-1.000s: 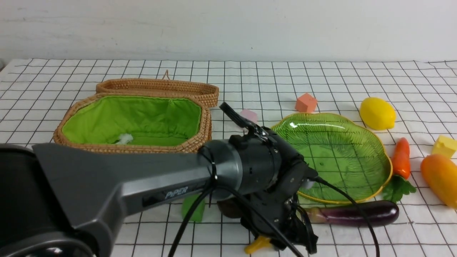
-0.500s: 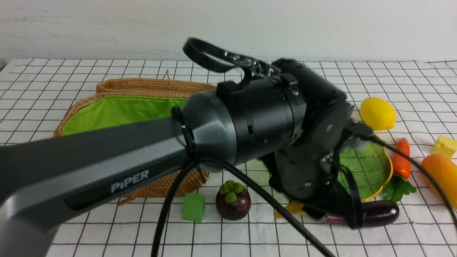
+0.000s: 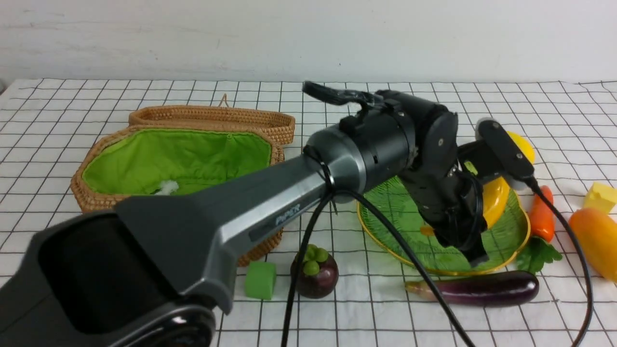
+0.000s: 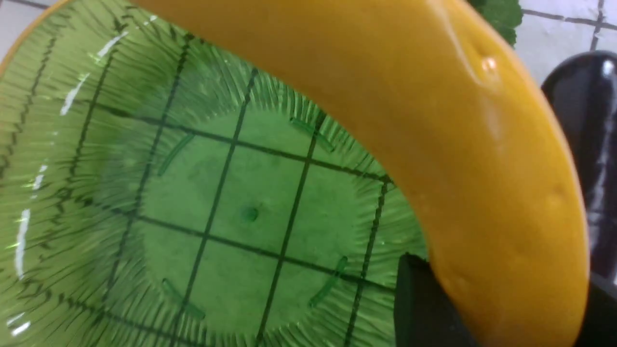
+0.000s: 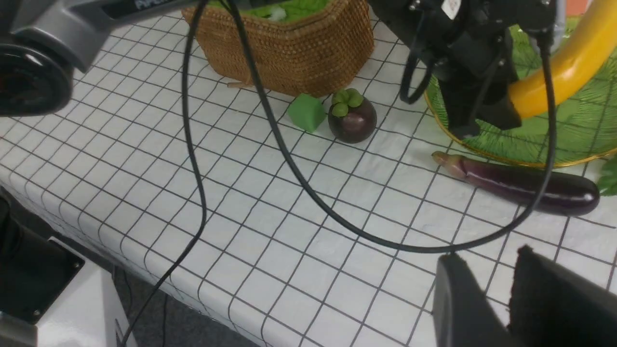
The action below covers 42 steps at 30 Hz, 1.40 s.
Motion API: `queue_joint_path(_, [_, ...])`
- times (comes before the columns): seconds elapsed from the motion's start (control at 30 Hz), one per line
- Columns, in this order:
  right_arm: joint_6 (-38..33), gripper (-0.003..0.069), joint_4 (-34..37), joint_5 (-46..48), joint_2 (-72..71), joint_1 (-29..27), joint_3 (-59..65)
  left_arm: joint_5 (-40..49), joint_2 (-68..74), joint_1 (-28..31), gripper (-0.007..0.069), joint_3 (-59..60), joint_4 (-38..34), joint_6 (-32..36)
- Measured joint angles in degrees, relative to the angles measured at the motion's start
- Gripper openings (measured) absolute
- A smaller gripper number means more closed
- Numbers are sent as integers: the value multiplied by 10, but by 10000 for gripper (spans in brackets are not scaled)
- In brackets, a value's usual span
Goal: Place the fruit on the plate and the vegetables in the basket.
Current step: Use the left arm to grab a banana and put it into the right plate, then grab a mangosteen with your left arm and put it on the plate on the right
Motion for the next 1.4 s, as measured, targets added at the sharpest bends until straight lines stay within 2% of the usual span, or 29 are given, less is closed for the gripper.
queue_joint_path(0.07, [0, 192, 3, 0, 0, 0, 0, -7, 8, -1, 319, -1, 0, 0])
queue_joint_path(0.1, [0, 192, 4, 0, 0, 0, 0, -13, 15, -1, 379, -1, 0, 2])
queue_joint_path(0.13, [0, 192, 4, 0, 0, 0, 0, -13, 15, -1, 379, -1, 0, 2])
queue_joint_path(0.23, [0, 193, 4, 0, 0, 0, 0, -15, 17, -1, 512, -1, 3, 2])
queue_joint_path(0.27, [0, 193, 4, 0, 0, 0, 0, -12, 16, -1, 534, -2, 4, 2])
queue_joint_path(0.37, [-2, 193, 4, 0, 0, 0, 0, 5, 8, -1, 577, -2, 8, -5])
queue_joint_path(0.43, [-3, 194, 2, 0, 0, 0, 0, 37, -10, -1, 575, -2, 11, -43])
queue_joint_path(0.5, [-7, 195, -5, 0, 0, 0, 0, 100, -45, -1, 519, -2, 22, -129])
queue_joint_path(0.57, [-15, 197, -13, 0, 0, 0, 0, 164, -81, -1, 420, -2, 42, -217])
queue_joint_path(0.6, [-18, 197, -16, 0, 0, 0, 0, 198, -104, -1, 341, -2, 55, -256])
queue_joint_path(0.63, [-20, 197, -17, 0, 0, 0, 0, 202, -107, -1, 341, -2, 55, -263])
queue_joint_path(0.67, [-27, 198, -20, 0, 0, 0, 0, 221, -133, -1, 225, 6, 74, -302])
queue_joint_path(0.73, [-32, 202, -23, 0, 0, 0, 0, 228, -172, -1, 89, 31, 95, -316])
queue_joint_path(0.8, [-33, 204, -24, 0, 0, 0, 0, 230, -205, -1, 4, 63, 108, -313])
queue_joint_path(0.93, [-43, 204, -24, 0, 0, 0, 0, 233, -248, -1, -3, 167, 134, -277])
queue_joint_path(1.0, [-62, 206, -18, 0, 0, 0, 0, 232, -249, 0, 46, 207, 153, -263])
queue_joint_path(1.07, [-82, 208, -6, 0, 0, 0, 0, 210, -240, 1, 146, 251, 179, -255])
queue_joint_path(1.1, [-89, 209, 0, 0, 0, 0, 0, 196, -233, 1, 223, 265, 194, -254])
queue_joint_path(1.13, [-90, 209, 1, 0, 0, 0, 0, 194, -231, 1, 237, 266, 200, -254])
queue_joint_path(1.23, [-103, 211, 16, 0, 0, 0, 0, 155, -200, 2, 488, 278, 245, -253])
queue_joint_path(1.3, [-105, 211, 22, 0, 0, 0, 0, 136, -184, 2, 605, 278, 265, -253])
queue_joint_path(1.4, [-105, 211, 32, 0, 0, 0, 0, 112, -164, 2, 660, 278, 285, -255])
